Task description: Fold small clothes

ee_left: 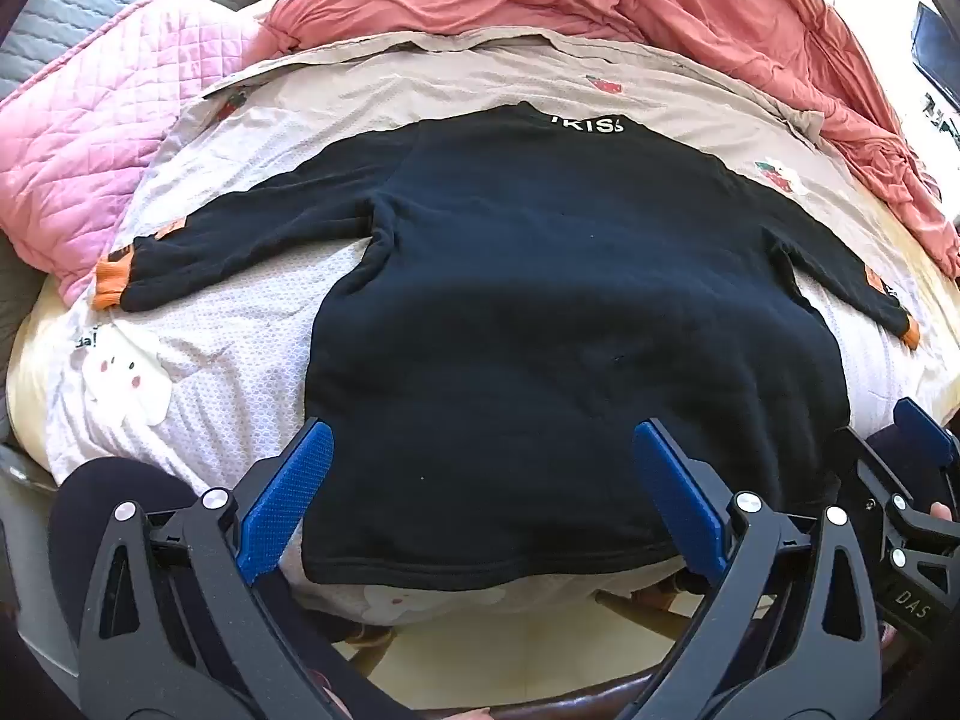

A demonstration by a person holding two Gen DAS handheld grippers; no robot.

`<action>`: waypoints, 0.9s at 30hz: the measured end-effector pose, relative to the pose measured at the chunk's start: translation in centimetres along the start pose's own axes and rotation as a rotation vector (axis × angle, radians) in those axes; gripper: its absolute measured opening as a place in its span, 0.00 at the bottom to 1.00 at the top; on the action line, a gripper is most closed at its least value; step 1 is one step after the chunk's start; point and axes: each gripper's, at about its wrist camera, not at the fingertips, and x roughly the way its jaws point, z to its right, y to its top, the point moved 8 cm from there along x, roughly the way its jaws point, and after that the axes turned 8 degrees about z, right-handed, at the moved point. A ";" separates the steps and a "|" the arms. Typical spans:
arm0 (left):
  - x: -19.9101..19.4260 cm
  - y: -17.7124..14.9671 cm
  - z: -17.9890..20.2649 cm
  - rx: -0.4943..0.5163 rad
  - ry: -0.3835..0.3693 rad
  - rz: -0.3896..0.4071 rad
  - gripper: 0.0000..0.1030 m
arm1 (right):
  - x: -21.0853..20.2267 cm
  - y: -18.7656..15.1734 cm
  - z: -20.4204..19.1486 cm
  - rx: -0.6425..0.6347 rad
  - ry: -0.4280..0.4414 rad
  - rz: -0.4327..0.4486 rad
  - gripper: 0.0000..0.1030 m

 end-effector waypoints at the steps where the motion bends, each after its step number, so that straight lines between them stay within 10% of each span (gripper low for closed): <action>1: 0.0 0.0 0.0 0.003 0.004 -0.003 0.91 | 0.0 0.0 0.0 -0.001 0.000 0.000 0.96; 27: -0.2 0.1 -0.2 -0.001 0.014 0.007 0.91 | -0.4 -0.1 0.0 -0.019 -0.011 0.014 0.96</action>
